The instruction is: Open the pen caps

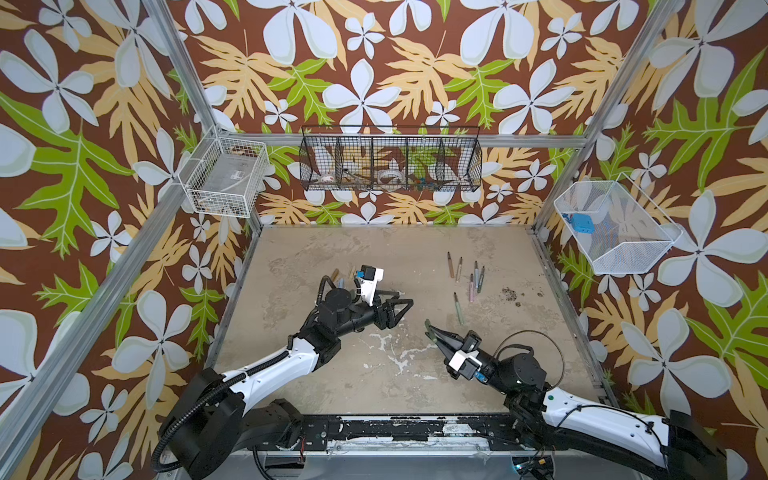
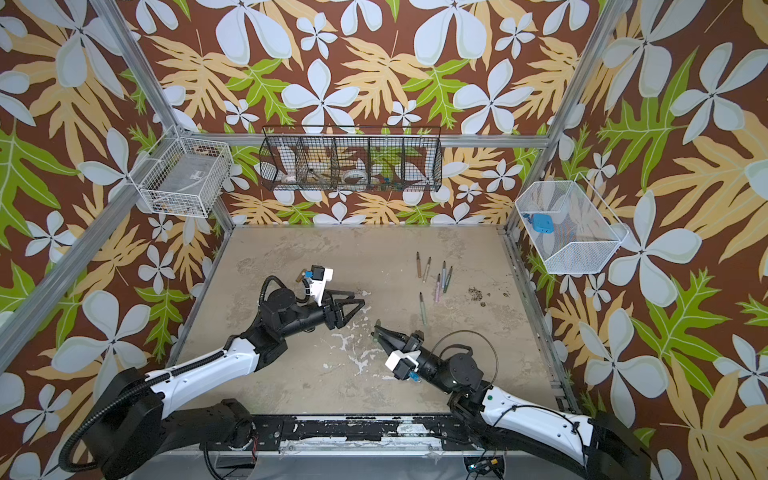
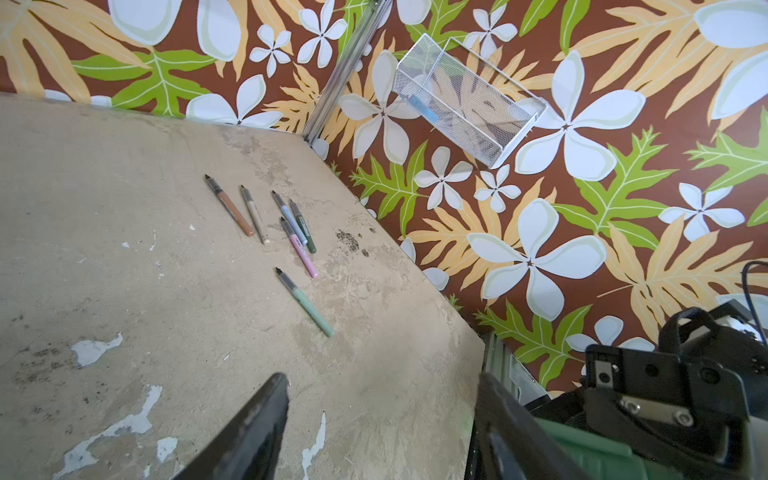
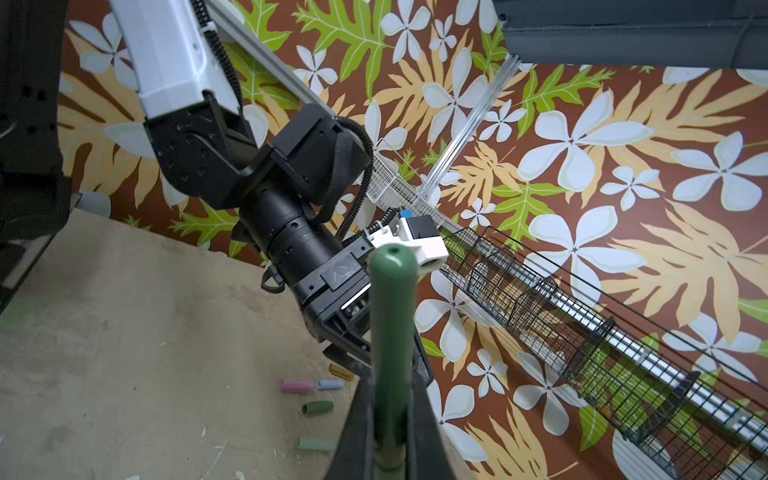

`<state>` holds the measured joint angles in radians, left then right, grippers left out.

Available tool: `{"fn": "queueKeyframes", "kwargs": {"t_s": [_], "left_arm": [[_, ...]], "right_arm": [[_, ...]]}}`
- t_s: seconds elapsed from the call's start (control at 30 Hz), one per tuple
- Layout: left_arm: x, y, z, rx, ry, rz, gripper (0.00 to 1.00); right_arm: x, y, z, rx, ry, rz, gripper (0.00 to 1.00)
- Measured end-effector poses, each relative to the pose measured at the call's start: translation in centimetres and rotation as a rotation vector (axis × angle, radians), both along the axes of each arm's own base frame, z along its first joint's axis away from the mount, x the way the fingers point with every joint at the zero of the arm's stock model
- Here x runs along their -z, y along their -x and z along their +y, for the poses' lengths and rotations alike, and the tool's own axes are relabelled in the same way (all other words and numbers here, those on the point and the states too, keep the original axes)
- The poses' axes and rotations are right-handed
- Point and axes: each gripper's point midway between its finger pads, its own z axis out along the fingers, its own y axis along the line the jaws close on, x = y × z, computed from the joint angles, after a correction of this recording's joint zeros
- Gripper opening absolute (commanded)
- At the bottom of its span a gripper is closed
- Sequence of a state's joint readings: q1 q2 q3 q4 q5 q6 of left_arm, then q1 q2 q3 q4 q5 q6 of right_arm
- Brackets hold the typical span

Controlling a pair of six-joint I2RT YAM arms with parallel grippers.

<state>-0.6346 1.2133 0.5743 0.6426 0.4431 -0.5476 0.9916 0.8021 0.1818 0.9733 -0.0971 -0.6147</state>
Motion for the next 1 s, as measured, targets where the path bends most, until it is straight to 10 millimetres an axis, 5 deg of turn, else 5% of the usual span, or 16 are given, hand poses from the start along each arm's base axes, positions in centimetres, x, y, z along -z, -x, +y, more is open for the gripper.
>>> {"fn": "queueKeyframes", "kwargs": {"t_s": [0.6, 1.0], "left_arm": [[-3.4, 2.1, 0.2, 0.069, 0.053, -0.119, 0.71], [-1.2, 2.8, -3.0, 0.201, -0.038, -0.119, 0.57]], "right_arm": [[8.6, -0.4, 3.2, 0.158, 0.707, -0.705, 0.0], [6.8, -2.1, 3.9, 0.236, 0.829, -0.933, 0.0]]}}
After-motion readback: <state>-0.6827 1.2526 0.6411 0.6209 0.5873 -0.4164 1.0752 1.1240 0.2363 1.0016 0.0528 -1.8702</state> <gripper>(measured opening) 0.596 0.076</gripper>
